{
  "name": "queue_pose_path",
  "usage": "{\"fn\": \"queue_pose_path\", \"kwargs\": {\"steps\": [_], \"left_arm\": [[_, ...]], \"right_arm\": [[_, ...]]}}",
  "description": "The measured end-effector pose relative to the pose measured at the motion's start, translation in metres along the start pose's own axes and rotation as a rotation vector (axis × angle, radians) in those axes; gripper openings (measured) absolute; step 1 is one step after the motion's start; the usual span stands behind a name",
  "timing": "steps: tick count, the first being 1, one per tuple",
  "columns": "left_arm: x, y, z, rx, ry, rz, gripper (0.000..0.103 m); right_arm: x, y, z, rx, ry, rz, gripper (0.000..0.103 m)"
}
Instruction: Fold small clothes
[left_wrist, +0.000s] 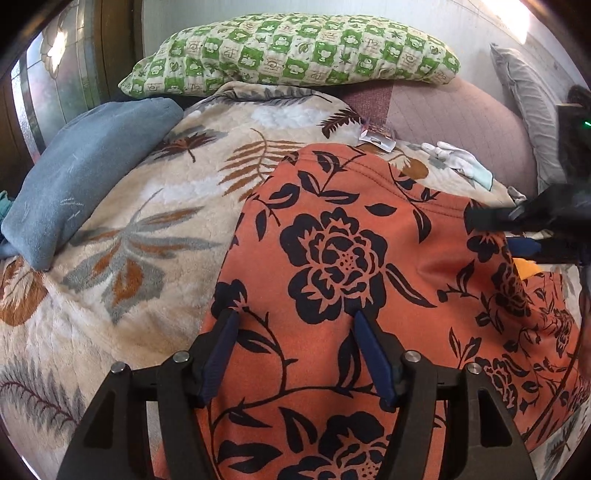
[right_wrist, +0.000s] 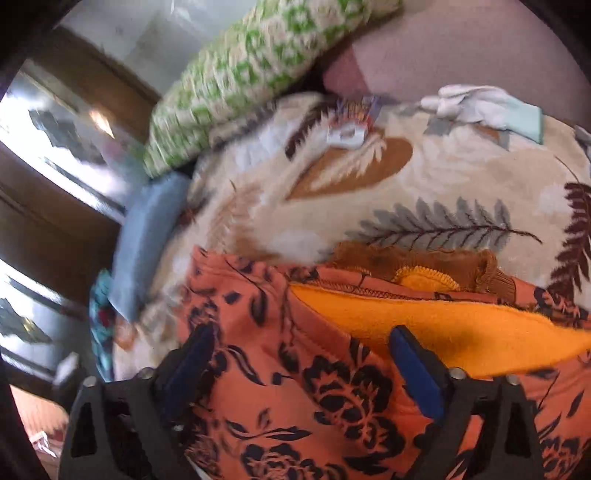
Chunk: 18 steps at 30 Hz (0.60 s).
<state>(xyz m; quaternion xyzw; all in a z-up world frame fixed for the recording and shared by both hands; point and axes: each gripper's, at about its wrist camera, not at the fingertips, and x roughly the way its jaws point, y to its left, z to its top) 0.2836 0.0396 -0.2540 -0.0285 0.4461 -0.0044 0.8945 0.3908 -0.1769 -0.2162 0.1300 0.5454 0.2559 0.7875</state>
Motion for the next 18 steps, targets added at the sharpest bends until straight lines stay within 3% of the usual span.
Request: {"fn": "queue_pose_path", "kwargs": {"steps": [1, 2, 5, 7, 9, 11, 14, 16, 18], "left_arm": [[0.001, 0.000, 0.000, 0.001, 0.002, 0.000, 0.066], [0.002, 0.000, 0.000, -0.002, 0.005, -0.002, 0.066], [0.002, 0.001, 0.002, -0.009, 0.007, -0.005, 0.066], [0.003, 0.000, 0.001, -0.008, 0.007, -0.003, 0.066], [0.003, -0.001, 0.001, -0.002, 0.005, 0.002, 0.066], [0.003, -0.002, 0.000, 0.000, 0.002, 0.005, 0.066], [0.006, -0.003, -0.001, 0.013, 0.007, 0.023, 0.067], [0.007, -0.005, -0.001, 0.026, 0.009, 0.033, 0.068], [0.007, -0.005, -0.001, 0.031, 0.009, 0.035, 0.068]], "right_arm": [[0.012, 0.001, 0.001, -0.013, 0.074, -0.044, 0.015], [0.018, 0.000, -0.001, -0.019, 0.126, -0.084, 0.005], [0.022, 0.022, 0.000, -0.130, 0.136, -0.289, 0.005], [0.018, 0.043, 0.008, -0.207, 0.073, -0.416, 0.005], [0.011, 0.061, 0.019, -0.253, -0.021, -0.465, 0.005], [0.010, 0.075, 0.027, -0.299, -0.089, -0.461, 0.005], [0.030, 0.066, 0.038, -0.275, -0.017, -0.409, 0.009], [0.025, 0.043, 0.036, -0.192, 0.014, -0.331, 0.010], [0.002, 0.005, 0.032, -0.041, -0.013, -0.242, 0.014]]}}
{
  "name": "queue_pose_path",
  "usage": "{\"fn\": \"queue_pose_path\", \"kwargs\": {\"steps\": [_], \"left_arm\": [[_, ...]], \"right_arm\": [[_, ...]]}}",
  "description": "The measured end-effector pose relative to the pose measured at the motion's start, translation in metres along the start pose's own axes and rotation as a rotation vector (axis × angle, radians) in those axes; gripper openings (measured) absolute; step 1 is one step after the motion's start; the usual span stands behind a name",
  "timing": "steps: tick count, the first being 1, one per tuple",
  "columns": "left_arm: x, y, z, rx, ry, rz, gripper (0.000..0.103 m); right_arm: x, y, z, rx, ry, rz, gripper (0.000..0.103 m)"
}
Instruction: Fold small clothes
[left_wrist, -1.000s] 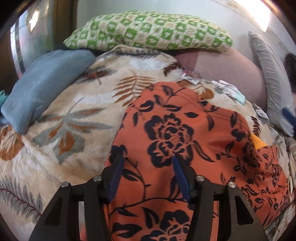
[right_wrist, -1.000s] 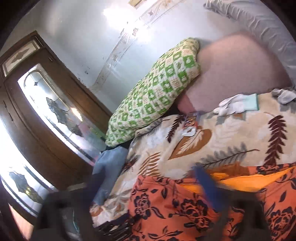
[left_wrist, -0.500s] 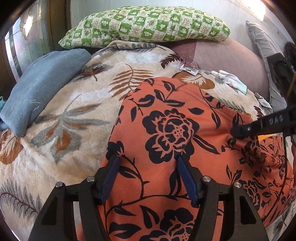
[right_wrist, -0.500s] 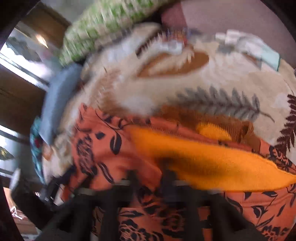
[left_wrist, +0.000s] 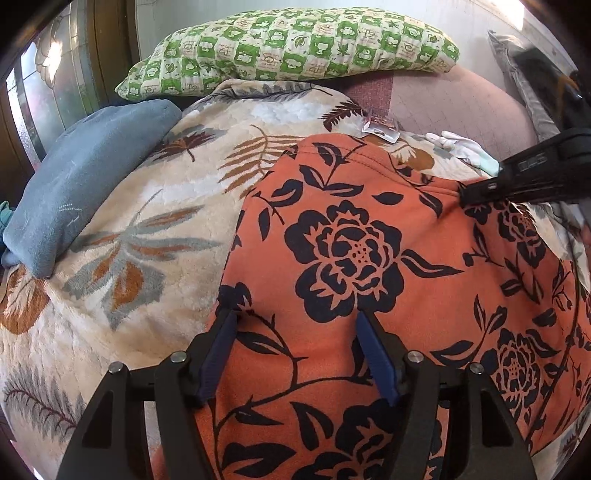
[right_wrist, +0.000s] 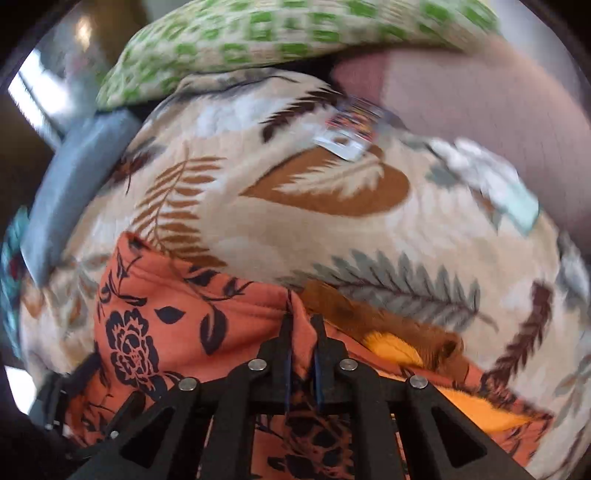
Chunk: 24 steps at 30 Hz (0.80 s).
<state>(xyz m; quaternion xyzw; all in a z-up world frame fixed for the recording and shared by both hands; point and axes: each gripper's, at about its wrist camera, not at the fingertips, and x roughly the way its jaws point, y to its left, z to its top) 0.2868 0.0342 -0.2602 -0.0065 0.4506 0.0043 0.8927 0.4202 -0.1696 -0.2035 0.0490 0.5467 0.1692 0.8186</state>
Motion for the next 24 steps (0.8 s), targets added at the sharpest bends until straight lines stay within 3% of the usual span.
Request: {"fn": "queue_pose_path", "kwargs": {"steps": [2, 6, 9, 11, 14, 16, 18, 21, 24], "left_arm": [[0.000, 0.000, 0.000, 0.000, 0.004, 0.003, 0.068], [0.000, 0.001, 0.000, -0.004, 0.006, 0.003, 0.068], [0.000, 0.000, 0.000, -0.004, 0.005, 0.005, 0.068], [0.000, 0.000, -0.001, -0.003, 0.003, 0.007, 0.069], [-0.001, 0.000, -0.001, -0.001, 0.000, 0.010, 0.069], [-0.001, -0.001, -0.001, 0.001, -0.003, 0.013, 0.069], [-0.001, -0.001, -0.001, 0.000, -0.004, 0.012, 0.069], [-0.002, 0.000, -0.001, -0.002, -0.009, 0.006, 0.069], [-0.002, 0.000, -0.001, -0.003, -0.008, 0.011, 0.069]], "right_arm": [[-0.025, -0.043, -0.004, 0.145, -0.035, 0.060, 0.015], [-0.083, -0.118, -0.022, 0.326, -0.149, 0.057, 0.015], [-0.095, -0.149, -0.039, 0.379, -0.092, 0.033, 0.015], [-0.091, -0.154, -0.050, 0.346, -0.030, 0.000, 0.015], [-0.073, -0.156, -0.066, 0.365, 0.053, 0.114, 0.015], [-0.057, -0.144, -0.078, 0.347, 0.098, 0.065, 0.015], [-0.052, -0.131, -0.080, 0.279, 0.067, -0.026, 0.015], [-0.061, -0.140, -0.082, 0.346, -0.054, 0.076, 0.015], [-0.061, -0.147, -0.081, 0.361, -0.046, 0.129, 0.015]]}}
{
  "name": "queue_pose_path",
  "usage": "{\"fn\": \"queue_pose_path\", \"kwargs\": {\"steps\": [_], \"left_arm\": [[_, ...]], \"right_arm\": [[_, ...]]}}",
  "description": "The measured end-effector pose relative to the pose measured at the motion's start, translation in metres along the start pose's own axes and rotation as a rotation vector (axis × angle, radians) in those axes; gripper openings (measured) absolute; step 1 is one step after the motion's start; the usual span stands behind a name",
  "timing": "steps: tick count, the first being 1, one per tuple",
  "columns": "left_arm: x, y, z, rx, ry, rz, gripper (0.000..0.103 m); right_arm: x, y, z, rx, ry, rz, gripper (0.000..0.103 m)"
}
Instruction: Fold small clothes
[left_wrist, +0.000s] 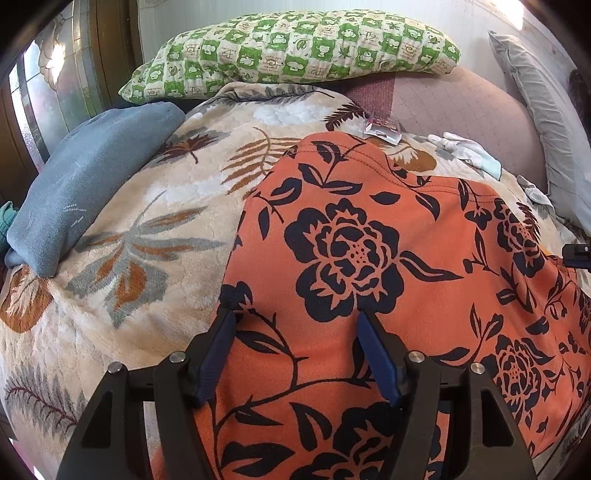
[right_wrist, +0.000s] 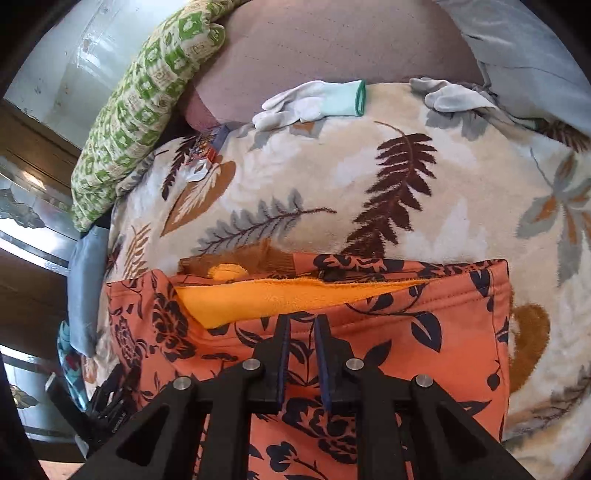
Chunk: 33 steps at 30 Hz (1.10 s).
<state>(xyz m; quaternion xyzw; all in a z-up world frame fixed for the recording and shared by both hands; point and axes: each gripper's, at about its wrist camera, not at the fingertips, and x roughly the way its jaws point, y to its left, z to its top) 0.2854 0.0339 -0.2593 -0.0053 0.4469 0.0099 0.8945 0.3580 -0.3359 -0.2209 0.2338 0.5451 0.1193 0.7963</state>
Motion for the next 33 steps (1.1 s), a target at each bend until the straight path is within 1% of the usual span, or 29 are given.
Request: {"fn": "queue_pose_path", "kwargs": {"steps": [1, 3, 6, 8, 9, 10, 11, 13, 14, 17, 19, 20, 21, 22, 24, 26, 28, 30, 31, 32, 33], "left_arm": [[0.000, -0.001, 0.000, 0.002, 0.000, 0.004, 0.069], [0.001, -0.001, 0.000, 0.007, 0.000, 0.008, 0.069], [0.001, -0.002, 0.001, 0.007, 0.001, 0.004, 0.069], [0.000, -0.002, 0.001, 0.005, 0.002, 0.003, 0.069], [0.000, -0.002, 0.000, 0.005, 0.002, 0.003, 0.069], [0.000, -0.002, 0.000, 0.006, 0.001, 0.004, 0.069], [0.000, -0.002, 0.000, 0.009, 0.000, 0.006, 0.069], [0.000, -0.002, -0.001, 0.014, -0.002, 0.010, 0.069], [0.001, -0.001, 0.000, 0.016, -0.002, 0.008, 0.069], [0.000, 0.000, -0.001, 0.018, -0.002, 0.004, 0.069], [0.001, 0.000, -0.001, 0.013, 0.001, 0.002, 0.069], [0.001, 0.001, 0.000, 0.010, 0.003, 0.001, 0.069], [0.001, 0.000, 0.000, 0.009, 0.006, 0.002, 0.069], [0.001, -0.001, 0.000, 0.008, 0.007, 0.004, 0.069], [0.001, -0.001, 0.000, 0.008, 0.009, 0.007, 0.069], [0.001, -0.001, 0.000, 0.007, 0.010, 0.004, 0.069], [0.000, 0.000, 0.000, 0.004, 0.011, -0.003, 0.069], [-0.001, 0.001, -0.001, 0.001, 0.012, -0.007, 0.069], [-0.001, 0.001, -0.001, 0.000, 0.013, -0.008, 0.069], [-0.001, 0.001, -0.001, -0.001, 0.014, -0.008, 0.069], [-0.001, 0.001, -0.001, -0.002, 0.015, -0.008, 0.069]], "right_arm": [[0.002, -0.002, 0.002, 0.016, 0.011, 0.013, 0.015], [0.006, -0.002, 0.000, 0.029, 0.021, 0.002, 0.015], [0.020, 0.003, -0.009, 0.014, 0.047, -0.052, 0.015], [0.031, 0.006, -0.017, 0.002, 0.072, -0.054, 0.015], [0.036, 0.009, -0.022, -0.015, 0.084, -0.063, 0.015], [0.042, 0.015, -0.025, -0.046, 0.095, -0.094, 0.016], [0.048, 0.021, -0.027, -0.072, 0.085, -0.147, 0.016], [0.053, 0.025, -0.020, -0.062, 0.029, -0.184, 0.016], [0.057, 0.025, -0.013, -0.052, 0.001, -0.217, 0.016], [0.056, 0.018, 0.006, -0.016, -0.085, -0.285, 0.016], [0.048, 0.013, 0.010, 0.035, -0.108, -0.208, 0.016], [0.042, 0.017, 0.008, 0.014, -0.115, -0.167, 0.016], [0.035, 0.026, 0.005, -0.042, -0.107, -0.125, 0.016], [0.032, 0.032, 0.002, -0.070, -0.084, -0.084, 0.016], [0.032, 0.043, -0.004, -0.073, 0.000, 0.028, 0.016], [0.033, 0.054, -0.004, -0.087, 0.040, 0.064, 0.016], [0.039, 0.063, -0.003, -0.082, 0.065, 0.079, 0.017], [0.047, 0.069, -0.003, -0.104, 0.099, 0.025, 0.034], [0.051, 0.074, -0.003, -0.131, 0.117, -0.015, 0.062], [0.058, 0.078, -0.005, -0.153, 0.134, -0.053, 0.081], [0.067, 0.081, -0.007, -0.162, 0.168, -0.093, 0.082]]}}
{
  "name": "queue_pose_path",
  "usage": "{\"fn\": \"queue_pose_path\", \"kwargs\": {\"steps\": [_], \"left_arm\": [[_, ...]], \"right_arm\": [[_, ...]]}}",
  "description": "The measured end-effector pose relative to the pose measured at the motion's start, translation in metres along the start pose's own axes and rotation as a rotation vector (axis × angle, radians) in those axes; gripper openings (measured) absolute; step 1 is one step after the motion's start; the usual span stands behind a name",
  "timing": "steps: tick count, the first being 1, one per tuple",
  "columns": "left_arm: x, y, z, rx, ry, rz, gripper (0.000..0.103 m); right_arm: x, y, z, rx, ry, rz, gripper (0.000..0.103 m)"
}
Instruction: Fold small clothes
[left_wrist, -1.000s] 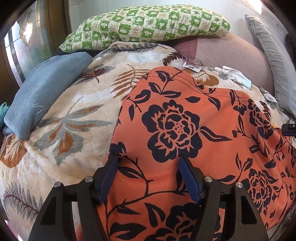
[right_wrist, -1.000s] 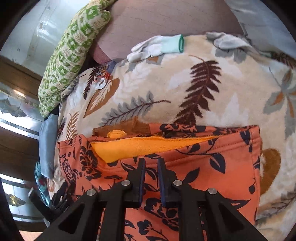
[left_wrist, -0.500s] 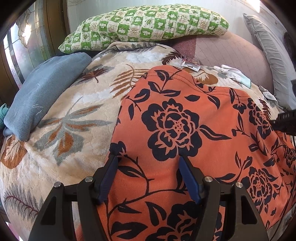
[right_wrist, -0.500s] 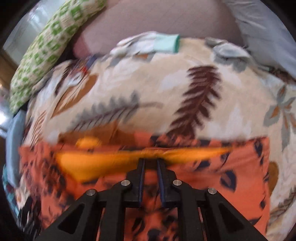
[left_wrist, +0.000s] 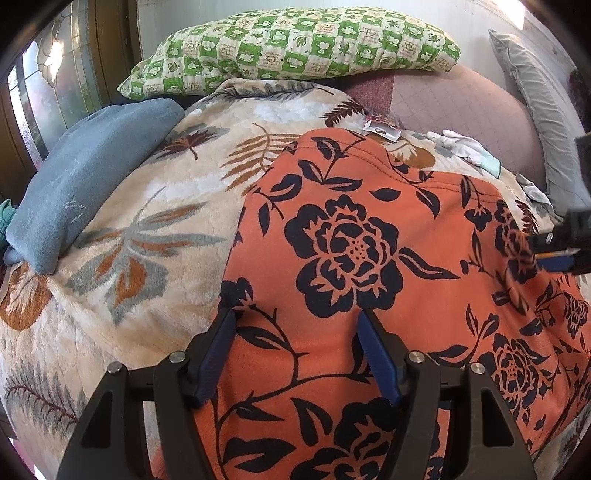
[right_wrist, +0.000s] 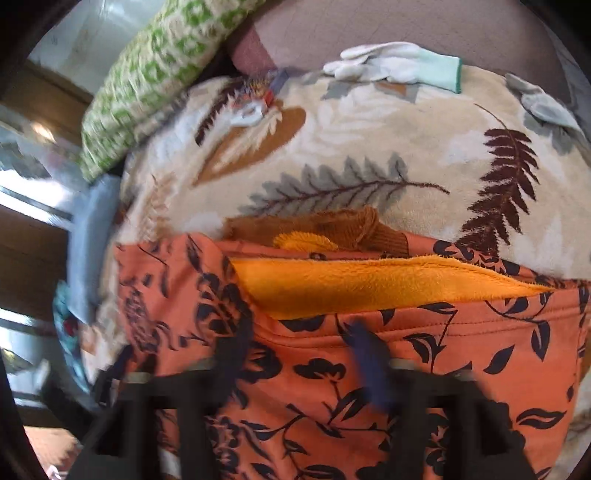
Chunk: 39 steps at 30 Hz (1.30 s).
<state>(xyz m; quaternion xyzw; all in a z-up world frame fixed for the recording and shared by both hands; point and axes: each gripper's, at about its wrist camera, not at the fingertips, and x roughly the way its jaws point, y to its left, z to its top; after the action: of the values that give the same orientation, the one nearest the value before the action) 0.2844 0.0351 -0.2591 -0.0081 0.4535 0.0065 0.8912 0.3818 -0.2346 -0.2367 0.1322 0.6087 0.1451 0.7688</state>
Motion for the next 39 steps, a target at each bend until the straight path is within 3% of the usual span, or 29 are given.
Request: {"fn": "queue_pose_path", "kwargs": {"steps": [2, 4, 7, 9, 10, 11, 14, 18, 21, 28, 29, 31, 35, 39], "left_arm": [[0.000, 0.000, 0.000, -0.003, 0.002, -0.001, 0.069], [0.001, 0.000, 0.000, -0.005, 0.004, 0.000, 0.069], [0.001, 0.000, 0.000, -0.002, 0.004, 0.000, 0.069], [0.000, 0.000, 0.000, -0.005, 0.004, -0.005, 0.069], [0.001, 0.001, 0.001, -0.008, 0.005, -0.007, 0.069], [0.001, 0.001, 0.001, -0.010, 0.006, -0.007, 0.069], [0.002, 0.001, 0.001, -0.014, 0.007, -0.005, 0.070], [0.002, 0.001, 0.001, -0.015, 0.008, -0.009, 0.070], [0.001, 0.001, 0.001, -0.018, 0.008, -0.012, 0.070], [0.002, 0.001, 0.001, -0.019, 0.007, -0.011, 0.070], [0.002, 0.001, 0.001, -0.019, 0.007, -0.012, 0.070], [0.002, 0.002, 0.001, -0.021, 0.007, -0.014, 0.070], [0.001, 0.002, 0.002, -0.016, 0.004, -0.009, 0.070], [0.001, 0.000, 0.001, -0.010, 0.002, -0.001, 0.070]], "right_arm": [[0.012, 0.003, -0.007, -0.019, 0.046, -0.031, 0.082], [0.015, 0.009, -0.012, -0.049, 0.026, -0.083, 0.082], [0.014, 0.012, -0.012, -0.007, -0.070, -0.137, 0.080], [0.009, 0.013, -0.012, -0.001, -0.146, -0.188, 0.058], [0.006, 0.012, -0.011, 0.002, -0.166, -0.193, 0.036], [0.003, 0.009, -0.013, 0.011, -0.180, -0.180, 0.021], [-0.005, -0.006, -0.017, 0.029, -0.181, -0.122, 0.013], [-0.020, -0.012, -0.022, 0.030, -0.228, -0.164, 0.010], [-0.031, -0.021, -0.019, 0.077, -0.274, -0.150, 0.010], [-0.060, -0.033, 0.011, 0.127, -0.381, -0.165, 0.010], [-0.058, -0.036, 0.016, 0.142, -0.372, -0.132, 0.010], [-0.055, -0.044, 0.022, 0.173, -0.323, 0.020, 0.010], [-0.073, -0.070, 0.003, 0.235, -0.308, 0.113, 0.011], [-0.090, -0.123, -0.023, 0.377, -0.291, 0.093, 0.011]]}}
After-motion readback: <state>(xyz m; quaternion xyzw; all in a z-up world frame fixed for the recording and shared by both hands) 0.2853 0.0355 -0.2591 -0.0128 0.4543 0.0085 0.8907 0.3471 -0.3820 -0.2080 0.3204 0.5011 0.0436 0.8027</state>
